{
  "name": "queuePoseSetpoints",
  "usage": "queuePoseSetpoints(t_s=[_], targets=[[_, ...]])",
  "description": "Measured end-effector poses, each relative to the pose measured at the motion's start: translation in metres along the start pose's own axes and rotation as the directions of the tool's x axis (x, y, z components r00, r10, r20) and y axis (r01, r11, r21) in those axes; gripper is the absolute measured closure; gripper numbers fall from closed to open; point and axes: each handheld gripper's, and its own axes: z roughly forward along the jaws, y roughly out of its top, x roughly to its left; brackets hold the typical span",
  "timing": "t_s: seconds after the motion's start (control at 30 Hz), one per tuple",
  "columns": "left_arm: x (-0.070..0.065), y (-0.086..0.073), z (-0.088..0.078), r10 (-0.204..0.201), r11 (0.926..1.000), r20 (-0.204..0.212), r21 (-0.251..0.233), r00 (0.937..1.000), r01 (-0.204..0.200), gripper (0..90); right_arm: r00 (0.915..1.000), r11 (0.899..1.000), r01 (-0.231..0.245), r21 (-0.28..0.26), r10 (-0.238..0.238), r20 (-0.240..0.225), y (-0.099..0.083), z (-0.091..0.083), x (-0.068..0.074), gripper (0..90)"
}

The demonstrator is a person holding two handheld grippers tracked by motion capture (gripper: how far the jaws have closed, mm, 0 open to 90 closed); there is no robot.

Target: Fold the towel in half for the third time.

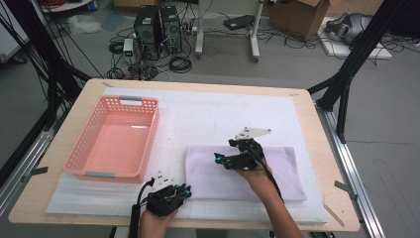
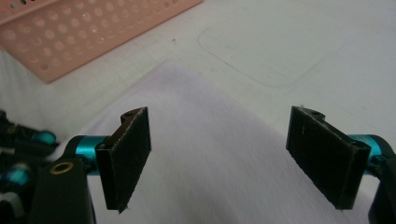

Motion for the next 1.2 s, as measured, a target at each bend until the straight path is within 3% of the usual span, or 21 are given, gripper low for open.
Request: queuePoseSetpoints(t_s=[0.17, 0.33, 0.4, 0.57, 0.67, 0.7, 0.73, 0.8, 0.83, 0.9, 0.97, 1.03, 1.13, 1.2], targets=[[0.005, 0.000, 0.000, -0.035, 0.9994, 0.034, -0.002, 0.9988, 0.035, 80.4, 0.9994, 0.997, 0.033, 0.072, -0.033, -0.003, 0.019, 0.032, 0.005, 25.9], [0.008, -0.001, 0.000, -0.051, 0.9987, 0.049, -0.003, 0.9975, 0.052, 80.8, 0.9980, 0.983, 0.063, 0.172, -0.061, -0.018, 0.027, 0.063, 0.006, 31.7], [0.009, -0.001, 0.000, -0.076, 0.9971, 0.061, -0.005, 0.9953, 0.076, 80.8, 0.9972, 0.980, 0.073, 0.183, -0.069, -0.027, 0.029, 0.070, 0.006, 37.7], [0.011, -0.002, 0.000, -0.096, 0.9953, 0.069, -0.004, 0.9930, 0.097, 81.1, 0.9942, 0.963, 0.100, 0.251, -0.087, -0.062, 0.033, 0.091, 0.008, 42.7], [0.012, -0.002, 0.000, -0.101, 0.9948, 0.074, -0.002, 0.9921, 0.102, 81.5, 0.9915, 0.946, 0.128, 0.298, -0.116, -0.058, 0.033, 0.103, 0.012, 44.5], [0.012, -0.001, -0.001, -0.107, 0.9942, 0.079, -0.001, 0.9912, 0.107, 81.7, 0.9919, 0.945, 0.125, 0.302, -0.113, -0.059, 0.032, 0.105, 0.012, 45.4], [0.013, -0.001, -0.001, -0.107, 0.9942, 0.079, 0.001, 0.9911, 0.107, 81.9, 0.9935, 0.949, 0.109, 0.296, -0.094, -0.065, 0.032, 0.106, 0.010, 48.2], [0.014, -0.001, -0.001, -0.107, 0.9943, 0.080, 0.002, 0.9910, 0.107, 82.2, 0.9921, 0.947, 0.118, 0.298, -0.099, -0.077, 0.032, 0.105, 0.010, 54.3], [0.014, -0.001, -0.001, -0.109, 0.9940, 0.084, 0.003, 0.9905, 0.109, 82.5, 0.9907, 0.945, 0.125, 0.301, -0.103, -0.089, 0.033, 0.105, 0.011, 62.8], [0.015, 0.000, -0.002, -0.109, 0.9940, 0.085, 0.010, 0.9903, 0.109, 83.0, 0.9839, 0.938, 0.163, 0.306, -0.131, -0.122, 0.034, 0.104, 0.016, 75.9], [0.017, 0.000, -0.004, -0.116, 0.9933, 0.089, 0.014, 0.9893, 0.115, 83.2, 0.9791, 0.932, 0.196, 0.305, -0.169, -0.113, 0.035, 0.104, 0.020, 78.0], [0.020, 0.000, -0.007, -0.125, 0.9921, 0.084, 0.016, 0.9886, 0.124, 83.4, 0.9788, 0.938, 0.199, 0.285, -0.175, -0.105, 0.036, 0.102, 0.022, 78.5], [0.022, 0.001, -0.016, -0.121, 0.9926, 0.064, 0.001, 0.9906, 0.121, 83.6, 0.9819, 0.967, 0.164, 0.192, -0.142, -0.125, 0.042, 0.093, 0.025, 78.6], [0.024, 0.005, -0.025, -0.127, 0.9910, 0.083, -0.031, 0.9884, 0.130, 83.7, 0.9794, 0.977, 0.163, 0.140, -0.143, -0.143, 0.046, 0.086, 0.027, 78.6]])
